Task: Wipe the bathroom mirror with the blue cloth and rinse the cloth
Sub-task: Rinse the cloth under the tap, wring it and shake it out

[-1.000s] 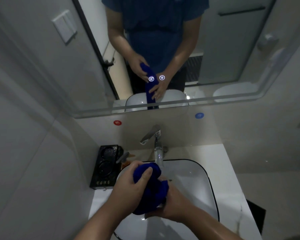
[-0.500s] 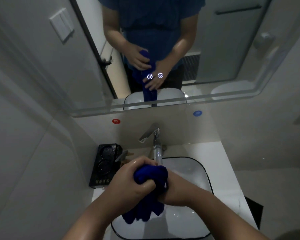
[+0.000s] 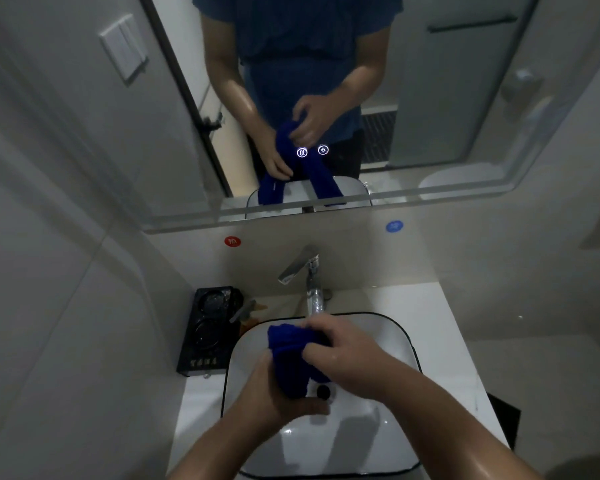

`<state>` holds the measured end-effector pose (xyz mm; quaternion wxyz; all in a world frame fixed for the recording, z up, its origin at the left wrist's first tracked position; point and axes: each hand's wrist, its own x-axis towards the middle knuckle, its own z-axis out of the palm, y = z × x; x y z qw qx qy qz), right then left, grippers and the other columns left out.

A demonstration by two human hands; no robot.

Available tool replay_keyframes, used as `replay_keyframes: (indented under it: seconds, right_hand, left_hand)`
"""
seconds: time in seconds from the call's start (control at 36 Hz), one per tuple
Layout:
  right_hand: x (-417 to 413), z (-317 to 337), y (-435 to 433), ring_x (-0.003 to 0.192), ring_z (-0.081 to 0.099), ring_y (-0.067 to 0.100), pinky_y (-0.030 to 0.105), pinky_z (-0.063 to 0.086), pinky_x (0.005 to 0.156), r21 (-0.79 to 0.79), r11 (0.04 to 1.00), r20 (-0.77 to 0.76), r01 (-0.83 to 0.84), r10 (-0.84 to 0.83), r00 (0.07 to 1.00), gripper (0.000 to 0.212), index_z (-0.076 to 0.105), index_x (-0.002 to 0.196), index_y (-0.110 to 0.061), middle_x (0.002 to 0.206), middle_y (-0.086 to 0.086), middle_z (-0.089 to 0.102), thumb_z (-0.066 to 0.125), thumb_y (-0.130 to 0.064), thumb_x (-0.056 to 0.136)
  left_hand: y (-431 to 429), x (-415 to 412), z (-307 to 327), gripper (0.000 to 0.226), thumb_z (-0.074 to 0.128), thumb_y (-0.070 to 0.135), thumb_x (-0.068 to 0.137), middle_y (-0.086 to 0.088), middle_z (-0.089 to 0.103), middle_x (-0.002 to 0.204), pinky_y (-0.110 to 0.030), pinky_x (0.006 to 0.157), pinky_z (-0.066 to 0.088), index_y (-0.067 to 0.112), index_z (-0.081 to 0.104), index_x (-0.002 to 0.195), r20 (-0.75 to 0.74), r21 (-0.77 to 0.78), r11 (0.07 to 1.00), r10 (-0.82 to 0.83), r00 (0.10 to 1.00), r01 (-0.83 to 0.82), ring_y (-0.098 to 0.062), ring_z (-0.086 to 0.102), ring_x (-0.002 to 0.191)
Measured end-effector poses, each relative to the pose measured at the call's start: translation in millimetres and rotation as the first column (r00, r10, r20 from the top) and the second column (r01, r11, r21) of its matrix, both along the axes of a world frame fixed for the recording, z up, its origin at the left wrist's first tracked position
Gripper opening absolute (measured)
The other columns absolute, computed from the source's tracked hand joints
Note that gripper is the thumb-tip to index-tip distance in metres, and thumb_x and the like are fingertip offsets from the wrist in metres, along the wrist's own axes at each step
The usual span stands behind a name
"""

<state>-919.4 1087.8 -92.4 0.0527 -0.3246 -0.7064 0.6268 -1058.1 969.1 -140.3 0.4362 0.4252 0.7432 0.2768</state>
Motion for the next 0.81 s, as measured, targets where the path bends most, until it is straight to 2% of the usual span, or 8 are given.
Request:
replay_keyframes:
  seconds: [0.08, 0.17, 0.25, 0.39, 0.47, 0.56, 0.69, 0.81]
  right_hand:
    - [-4.5, 5.3, -14.8, 0.109, 0.068, 0.007, 0.025, 0.052, 0.094, -0.007, 0.995, -0.021, -0.096, 0.096, 0.995, 0.055, 0.07, 0.135, -0.027, 0.12, -0.002, 0.073, 0.052, -0.023, 0.084]
    - [-4.6, -2.5, -17.8, 0.127, 0.055, 0.001, 0.022, 0.046, 0.111, 0.153, 0.987, -0.028, -0.044, 0.049, 0.998, 0.059, 0.067, 0.141, -0.028, 0.137, -0.015, 0.057, 0.051, -0.006, 0.089]
    - [4.1, -22.7, -10.1, 0.124, 0.052, -0.005, 0.013, 0.046, 0.102, 0.351, 0.927, -0.033, 0.132, -0.129, 0.991, 0.05, 0.069, 0.125, -0.032, 0.128, -0.022, 0.052, 0.053, 0.002, 0.093]
    - [18.1, -48.4, 3.0, 0.081, 0.063, 0.022, 0.043, 0.059, 0.085, -0.049, 0.974, 0.362, 0.22, -0.189, 0.913, 0.037, 0.062, 0.093, -0.008, 0.102, 0.016, 0.073, 0.042, -0.032, 0.112]
    - [20.3, -67.3, 1.3, 0.091, 0.075, 0.034, 0.038, 0.061, 0.084, -0.763, 0.597, 0.324, 0.246, 0.024, 0.946, 0.104, 0.069, 0.112, 0.006, 0.112, 0.027, 0.075, 0.015, -0.083, 0.099]
    - [17.1, -77.9, -8.7, 0.126, 0.066, 0.047, 0.052, 0.053, 0.109, -0.944, 0.247, 0.211, 0.219, -0.059, 0.976, 0.107, 0.059, 0.145, -0.005, 0.137, 0.03, 0.067, 0.022, -0.09, 0.092]
    - [0.8, -78.0, -17.2, 0.116, 0.073, 0.047, 0.056, 0.06, 0.098, -0.921, 0.157, 0.28, 0.356, -0.367, 0.887, 0.056, 0.065, 0.14, -0.009, 0.13, 0.028, 0.072, 0.067, -0.045, 0.097]
    - [3.3, -95.9, -16.3, 0.102, 0.077, 0.049, 0.054, 0.064, 0.084, -0.882, 0.099, 0.376, 0.46, -0.441, 0.815, 0.058, 0.059, 0.139, -0.006, 0.12, 0.03, 0.075, 0.078, -0.025, 0.088]
  left_hand:
    - [0.7, 13.9, -11.3, 0.087, 0.096, 0.074, 0.033, 0.017, 0.077, 0.094, -0.025, 0.083, 0.061, 0.038, 0.064, 0.105, 0.117, 0.005, 0.954, 0.298, 0.947, -0.3, 0.01, 0.072, 0.088]
    - [6.0, 23.2, 4.7, 0.028, 0.081, 0.012, 0.093, 0.003, 0.073, 0.098, -0.026, 0.083, 0.057, 0.031, 0.061, 0.095, 0.206, -0.008, 0.925, 0.372, 0.905, -0.379, -0.004, 0.07, 0.08]
    - [7.6, 19.3, 12.8, 0.016, 0.062, -0.006, 0.1, -0.009, 0.078, 0.079, -0.027, 0.078, 0.056, 0.01, 0.068, 0.102, 0.369, -0.003, 0.912, 0.382, 0.847, -0.41, -0.014, 0.076, 0.068]
    - [14.6, 12.1, 22.6, 0.029, 0.076, -0.001, 0.09, -0.017, 0.081, 0.108, -0.055, 0.102, 0.058, 0.009, 0.073, 0.117, 0.497, -0.031, 0.797, 0.536, 0.682, -0.604, -0.034, 0.076, 0.109]
    - [18.5, 13.1, 29.8, 0.027, 0.07, -0.002, 0.095, -0.023, 0.077, 0.104, -0.058, 0.101, 0.059, 0.004, 0.07, 0.121, 0.591, -0.005, 0.787, 0.5, 0.633, -0.617, -0.039, 0.076, 0.109]
    - [21.1, 21.5, 33.8, 0.027, 0.07, 0.002, 0.095, -0.019, 0.071, 0.088, -0.053, 0.096, 0.06, 0.003, 0.068, 0.122, 0.672, -0.007, 0.785, 0.463, 0.578, -0.62, -0.038, 0.075, 0.095]
    - [19.3, 32.5, 25.0, 0.017, 0.076, 0.011, 0.093, -0.011, 0.063, 0.072, -0.05, 0.097, 0.054, 0.005, 0.069, 0.107, 0.681, -0.06, 0.752, 0.512, 0.523, -0.657, -0.025, 0.067, 0.076]
    - [17.6, 25.1, 12.1, 0.024, 0.076, 0.02, 0.096, -0.01, 0.057, 0.064, -0.04, 0.073, 0.054, 0.01, 0.062, 0.08, 0.602, -0.14, 0.712, 0.613, 0.512, -0.688, -0.024, 0.058, 0.059]
